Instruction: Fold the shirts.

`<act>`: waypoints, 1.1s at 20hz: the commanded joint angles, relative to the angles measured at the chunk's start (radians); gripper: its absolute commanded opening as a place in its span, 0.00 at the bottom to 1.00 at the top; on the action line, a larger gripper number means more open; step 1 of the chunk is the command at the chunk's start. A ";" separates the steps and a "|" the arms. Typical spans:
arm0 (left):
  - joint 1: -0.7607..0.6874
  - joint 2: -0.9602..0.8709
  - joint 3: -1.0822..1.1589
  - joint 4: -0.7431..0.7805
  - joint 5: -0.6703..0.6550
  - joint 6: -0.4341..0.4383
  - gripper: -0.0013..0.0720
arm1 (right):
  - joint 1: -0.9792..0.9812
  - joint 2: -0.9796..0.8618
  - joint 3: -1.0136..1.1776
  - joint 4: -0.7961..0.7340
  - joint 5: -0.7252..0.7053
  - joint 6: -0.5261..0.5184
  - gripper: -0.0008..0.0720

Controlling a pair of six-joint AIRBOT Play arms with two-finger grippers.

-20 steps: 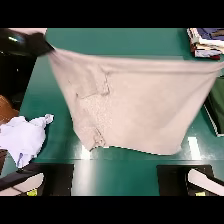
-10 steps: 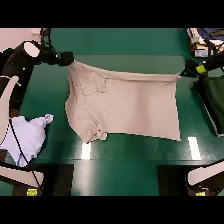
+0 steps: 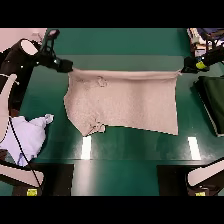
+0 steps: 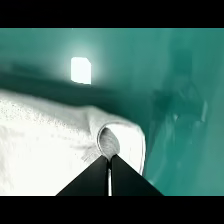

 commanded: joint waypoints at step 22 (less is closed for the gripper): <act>0.104 0.412 -0.610 0.000 -0.167 -0.156 0.68 | -0.018 0.430 -0.602 -0.080 -0.013 0.001 0.51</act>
